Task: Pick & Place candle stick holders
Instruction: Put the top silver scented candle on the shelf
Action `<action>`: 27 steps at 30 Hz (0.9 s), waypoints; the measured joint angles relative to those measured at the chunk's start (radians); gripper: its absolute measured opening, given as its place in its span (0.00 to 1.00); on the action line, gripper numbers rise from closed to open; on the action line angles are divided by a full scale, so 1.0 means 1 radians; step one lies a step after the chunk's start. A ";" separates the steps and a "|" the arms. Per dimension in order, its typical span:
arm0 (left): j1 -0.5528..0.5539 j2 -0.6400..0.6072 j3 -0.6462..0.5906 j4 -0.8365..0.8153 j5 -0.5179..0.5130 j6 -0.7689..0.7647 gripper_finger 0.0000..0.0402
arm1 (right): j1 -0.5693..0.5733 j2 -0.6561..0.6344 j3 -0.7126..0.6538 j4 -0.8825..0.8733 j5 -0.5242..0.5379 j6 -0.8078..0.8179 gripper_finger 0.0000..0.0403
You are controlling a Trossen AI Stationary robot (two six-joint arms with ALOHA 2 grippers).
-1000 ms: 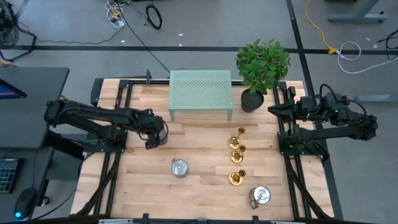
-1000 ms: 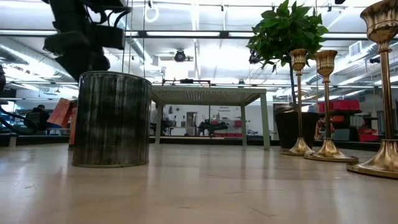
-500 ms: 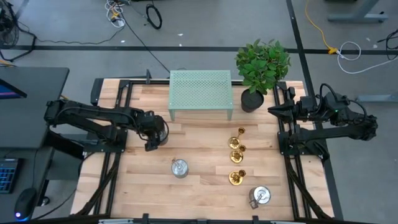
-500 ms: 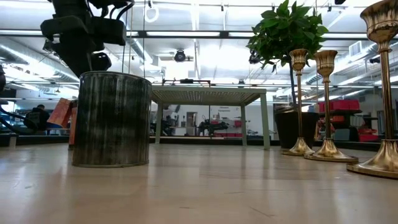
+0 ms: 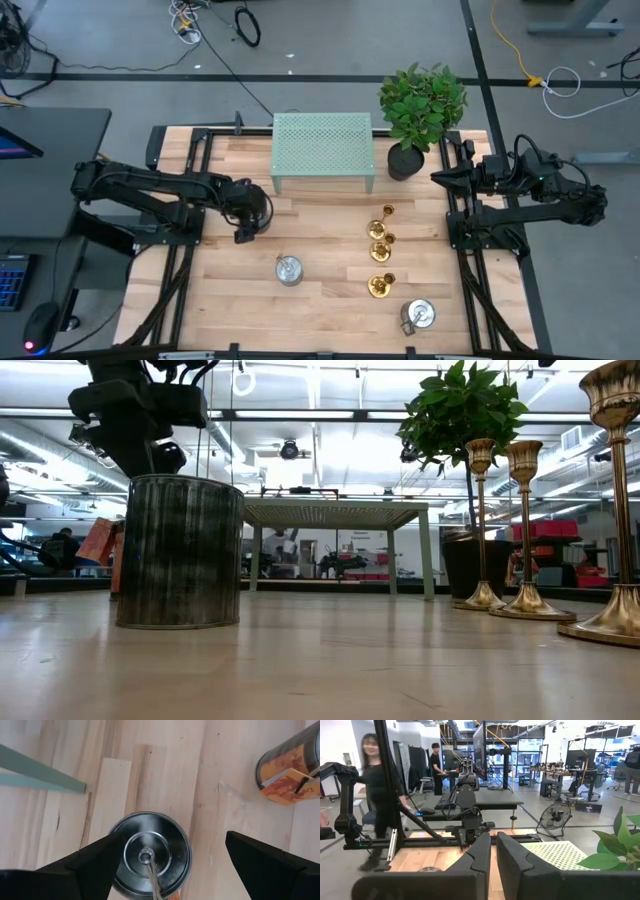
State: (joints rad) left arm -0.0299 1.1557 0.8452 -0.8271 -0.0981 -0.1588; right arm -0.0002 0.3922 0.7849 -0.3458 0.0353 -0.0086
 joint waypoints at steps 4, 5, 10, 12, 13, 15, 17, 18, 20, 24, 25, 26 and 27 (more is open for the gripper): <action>0.000 0.000 0.000 -0.002 -0.001 -0.013 0.93 | 0.000 0.000 0.000 0.000 0.000 0.000 0.09; 0.000 0.000 0.000 -0.002 -0.003 -0.013 0.95 | 0.000 0.000 0.000 0.000 0.001 0.000 0.09; 0.000 0.000 0.000 -0.013 -0.025 -0.012 0.98 | 0.000 0.000 0.000 0.000 0.000 0.000 0.09; 0.001 0.000 0.000 -0.026 -0.034 -0.014 0.98 | 0.000 0.000 0.000 0.000 0.000 0.000 0.09; 0.001 0.000 0.000 -0.033 -0.036 -0.018 0.99 | 0.000 0.000 0.000 0.000 -0.001 0.000 0.09; 0.001 0.000 0.000 -0.042 -0.042 -0.028 0.99 | 0.000 0.000 0.000 0.000 -0.001 0.000 0.09; 0.001 0.000 0.000 -0.042 -0.043 -0.032 0.99 | 0.000 0.000 0.000 0.000 -0.001 0.000 0.09; 0.001 0.000 0.000 -0.042 -0.043 -0.033 0.99 | 0.000 0.000 0.000 0.000 -0.001 0.000 0.09; 0.001 0.000 0.000 -0.043 -0.055 -0.033 0.99 | 0.000 0.000 0.000 0.000 -0.001 0.000 0.09; 0.001 0.000 0.000 -0.043 -0.065 -0.034 0.99 | 0.000 0.000 0.000 0.000 -0.001 0.000 0.09; 0.001 0.000 0.000 -0.044 -0.065 -0.037 1.00 | 0.000 0.000 0.000 0.000 -0.001 0.000 0.09; 0.001 0.000 0.000 -0.044 -0.065 -0.041 1.00 | 0.000 0.000 0.000 0.000 -0.002 0.000 0.09; 0.001 0.000 -0.001 -0.047 -0.066 -0.045 1.00 | 0.000 0.000 0.000 0.000 -0.002 0.000 0.09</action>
State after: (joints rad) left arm -0.0292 1.1561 0.8444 -0.8739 -0.1637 -0.2034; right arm -0.0002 0.3923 0.7849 -0.3458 0.0338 -0.0090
